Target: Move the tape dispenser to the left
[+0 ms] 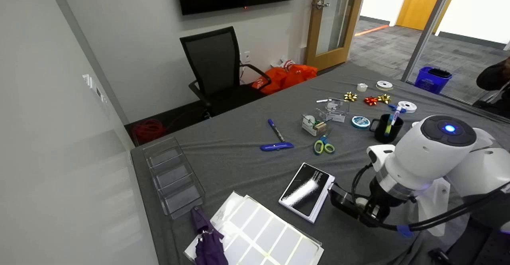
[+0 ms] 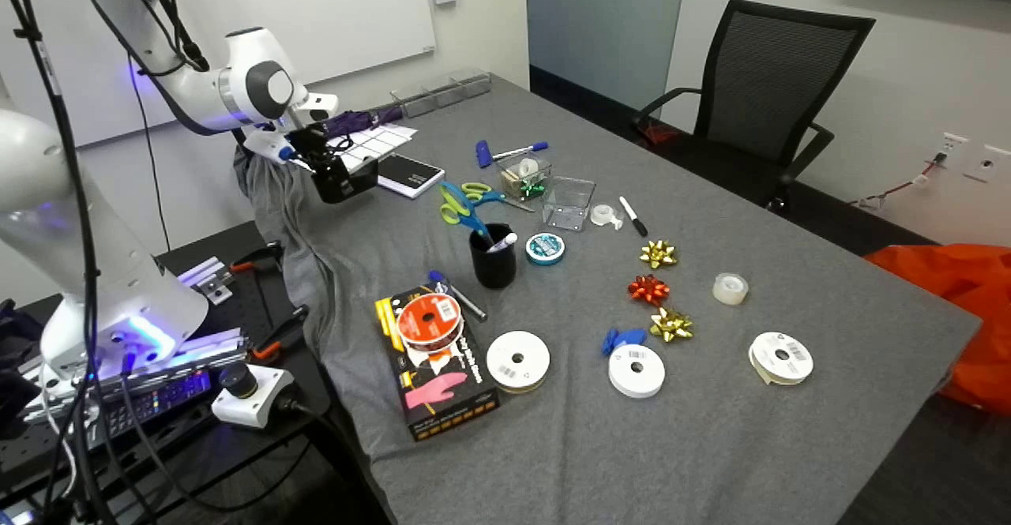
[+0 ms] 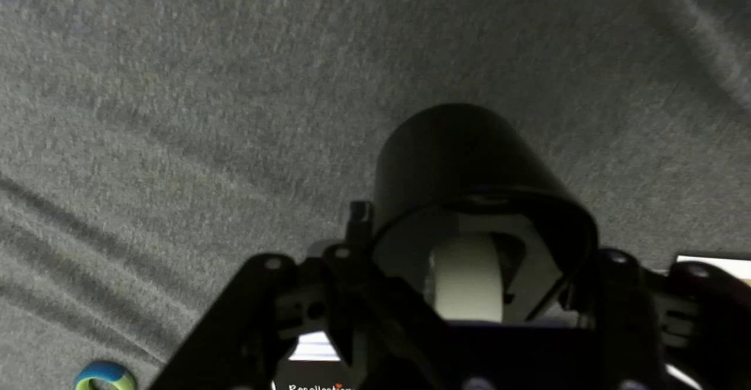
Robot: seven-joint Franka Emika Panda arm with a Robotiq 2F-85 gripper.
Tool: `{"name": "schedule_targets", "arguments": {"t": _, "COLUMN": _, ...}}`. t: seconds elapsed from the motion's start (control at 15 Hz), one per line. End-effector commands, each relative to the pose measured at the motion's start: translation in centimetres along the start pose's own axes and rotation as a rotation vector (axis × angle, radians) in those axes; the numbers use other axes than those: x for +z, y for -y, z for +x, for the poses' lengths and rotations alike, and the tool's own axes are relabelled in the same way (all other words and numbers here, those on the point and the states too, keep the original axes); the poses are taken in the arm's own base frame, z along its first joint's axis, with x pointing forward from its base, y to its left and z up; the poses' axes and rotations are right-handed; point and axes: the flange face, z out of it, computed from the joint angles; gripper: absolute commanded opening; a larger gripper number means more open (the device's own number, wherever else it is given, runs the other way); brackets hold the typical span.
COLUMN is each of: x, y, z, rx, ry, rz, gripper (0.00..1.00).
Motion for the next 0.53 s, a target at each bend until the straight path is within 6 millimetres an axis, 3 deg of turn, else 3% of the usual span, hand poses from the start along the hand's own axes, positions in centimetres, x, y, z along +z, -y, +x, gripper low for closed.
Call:
{"name": "schedule_targets", "arguments": {"t": 0.0, "x": 1.0, "y": 1.9, "z": 0.6, "rx": -0.011, "ry": -0.037, "rz": -0.022, "gripper": 0.43}}
{"name": "schedule_targets", "arguments": {"t": 0.4, "x": 4.9, "y": 4.1, "z": -1.9, "rx": 0.024, "ry": 0.021, "rz": -0.016, "gripper": 0.43}}
{"name": "schedule_targets", "arguments": {"t": 0.47, "x": 5.3, "y": 4.1, "z": -2.3, "rx": 0.036, "ry": 0.029, "rz": 0.008, "gripper": 0.89}}
